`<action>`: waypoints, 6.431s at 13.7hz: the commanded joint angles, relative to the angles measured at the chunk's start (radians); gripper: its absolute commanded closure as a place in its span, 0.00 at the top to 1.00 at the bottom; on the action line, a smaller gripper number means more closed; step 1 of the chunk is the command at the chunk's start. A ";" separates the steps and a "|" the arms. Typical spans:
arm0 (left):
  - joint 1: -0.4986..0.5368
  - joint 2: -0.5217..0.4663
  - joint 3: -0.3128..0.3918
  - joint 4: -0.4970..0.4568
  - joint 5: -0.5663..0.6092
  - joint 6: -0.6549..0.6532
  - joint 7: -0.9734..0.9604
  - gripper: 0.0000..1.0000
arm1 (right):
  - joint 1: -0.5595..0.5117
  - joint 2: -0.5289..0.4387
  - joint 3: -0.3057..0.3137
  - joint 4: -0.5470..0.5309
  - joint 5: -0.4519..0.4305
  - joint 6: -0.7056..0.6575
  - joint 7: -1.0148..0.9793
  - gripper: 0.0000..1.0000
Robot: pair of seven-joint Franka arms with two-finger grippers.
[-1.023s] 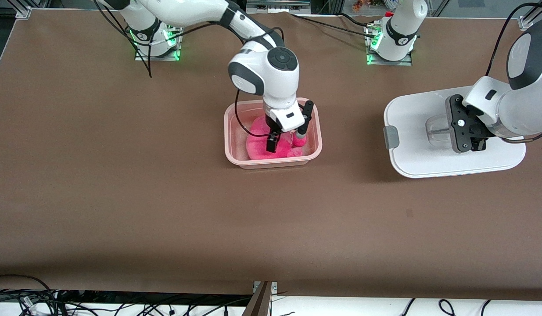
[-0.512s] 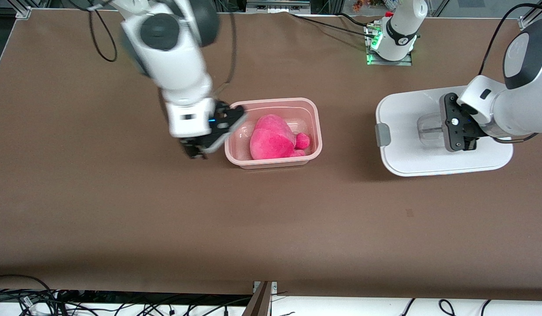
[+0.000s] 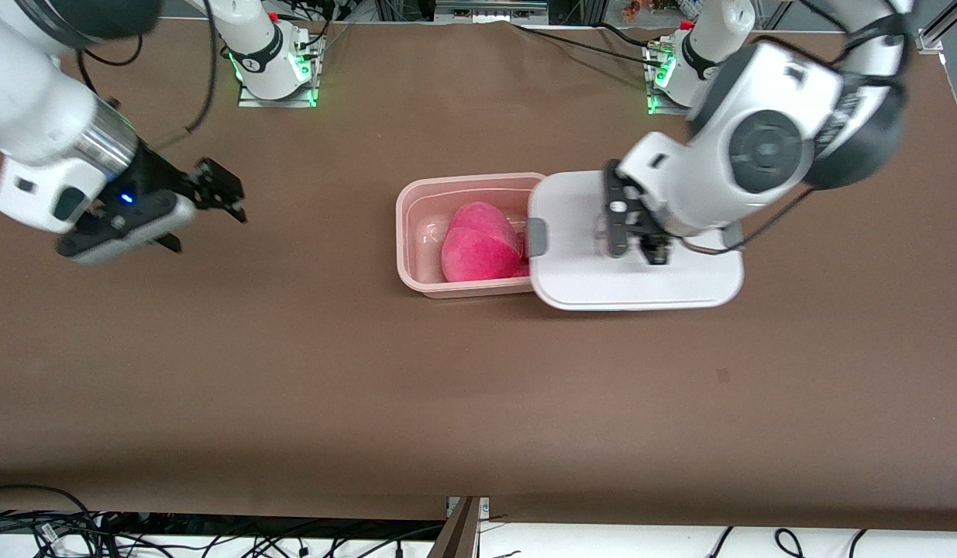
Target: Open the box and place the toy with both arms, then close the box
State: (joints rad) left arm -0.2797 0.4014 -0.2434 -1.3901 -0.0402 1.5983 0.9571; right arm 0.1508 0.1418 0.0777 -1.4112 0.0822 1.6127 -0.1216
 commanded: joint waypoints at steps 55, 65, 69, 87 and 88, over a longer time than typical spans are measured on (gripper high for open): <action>-0.311 0.189 0.009 -0.007 0.008 0.339 -0.359 0.00 | 0.001 -0.094 -0.110 -0.098 -0.124 -0.094 0.134 1.00; -0.314 0.215 0.019 -0.009 0.059 0.347 -0.354 0.00 | -0.007 -0.096 -0.110 -0.098 -0.130 -0.099 0.134 1.00; -0.312 0.221 0.019 -0.009 0.056 0.348 -0.362 0.00 | -0.008 -0.099 -0.122 -0.094 -0.127 -0.103 0.129 1.00; -0.009 -0.122 0.053 -0.010 0.057 0.042 -0.566 1.00 | -0.007 -0.105 -0.182 -0.094 -0.085 -0.105 0.123 1.00; 0.054 -0.124 0.053 -0.010 0.059 0.005 -0.558 1.00 | -0.005 -0.105 -0.180 -0.094 -0.085 -0.106 0.126 1.00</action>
State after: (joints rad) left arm -0.3451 0.2849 -0.1741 -1.3786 0.0030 1.6464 0.4012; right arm 0.1465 0.0392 -0.1076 -1.5193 -0.0171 1.5223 0.0009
